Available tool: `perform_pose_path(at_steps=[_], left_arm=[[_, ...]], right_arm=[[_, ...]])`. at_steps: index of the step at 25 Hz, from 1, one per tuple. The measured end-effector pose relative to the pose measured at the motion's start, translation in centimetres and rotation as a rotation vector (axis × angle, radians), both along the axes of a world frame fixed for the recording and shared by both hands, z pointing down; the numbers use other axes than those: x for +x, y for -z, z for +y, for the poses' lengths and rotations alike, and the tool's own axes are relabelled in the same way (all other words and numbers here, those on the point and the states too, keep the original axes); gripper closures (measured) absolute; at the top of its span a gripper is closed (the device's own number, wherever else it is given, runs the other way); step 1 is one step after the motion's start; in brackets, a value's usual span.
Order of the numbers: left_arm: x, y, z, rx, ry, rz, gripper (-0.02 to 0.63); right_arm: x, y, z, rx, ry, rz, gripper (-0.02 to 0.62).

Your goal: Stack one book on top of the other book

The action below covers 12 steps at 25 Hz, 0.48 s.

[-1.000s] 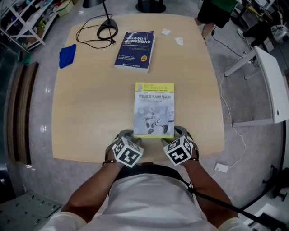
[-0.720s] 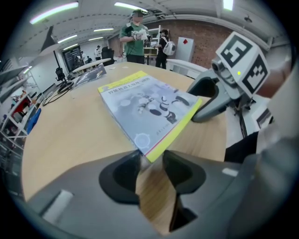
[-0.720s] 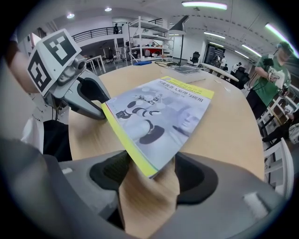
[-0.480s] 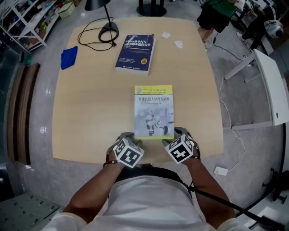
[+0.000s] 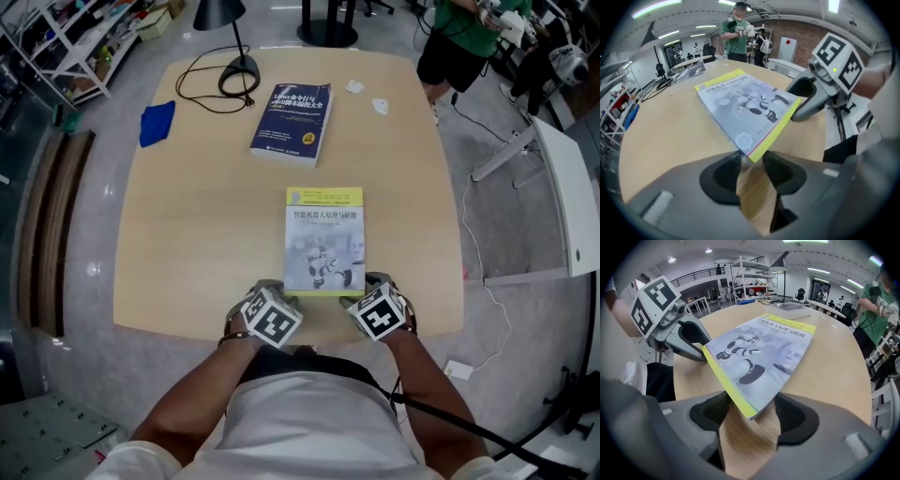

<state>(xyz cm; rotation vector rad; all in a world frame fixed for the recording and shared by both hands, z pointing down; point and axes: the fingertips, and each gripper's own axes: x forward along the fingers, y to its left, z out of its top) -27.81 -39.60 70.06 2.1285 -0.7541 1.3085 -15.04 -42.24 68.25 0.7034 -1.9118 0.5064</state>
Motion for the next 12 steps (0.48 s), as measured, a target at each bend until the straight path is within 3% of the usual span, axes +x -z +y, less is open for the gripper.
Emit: perform_pose_path(at_steps=[4, 8, 12], left_arm=[[0.1, 0.1, -0.6, -0.007, -0.021, -0.002, 0.428], [0.1, 0.0, -0.4, 0.042, 0.017, 0.064, 0.430], [-1.3, -0.1, 1.9, 0.045, 0.028, 0.047, 0.487]], right_arm=[[0.0, 0.0, -0.4, 0.001, 0.004, 0.006, 0.281], [0.0, -0.3, -0.3, 0.032, -0.011, -0.032, 0.281], [1.3, 0.1, 0.9, 0.012, -0.167, -0.138, 0.281]])
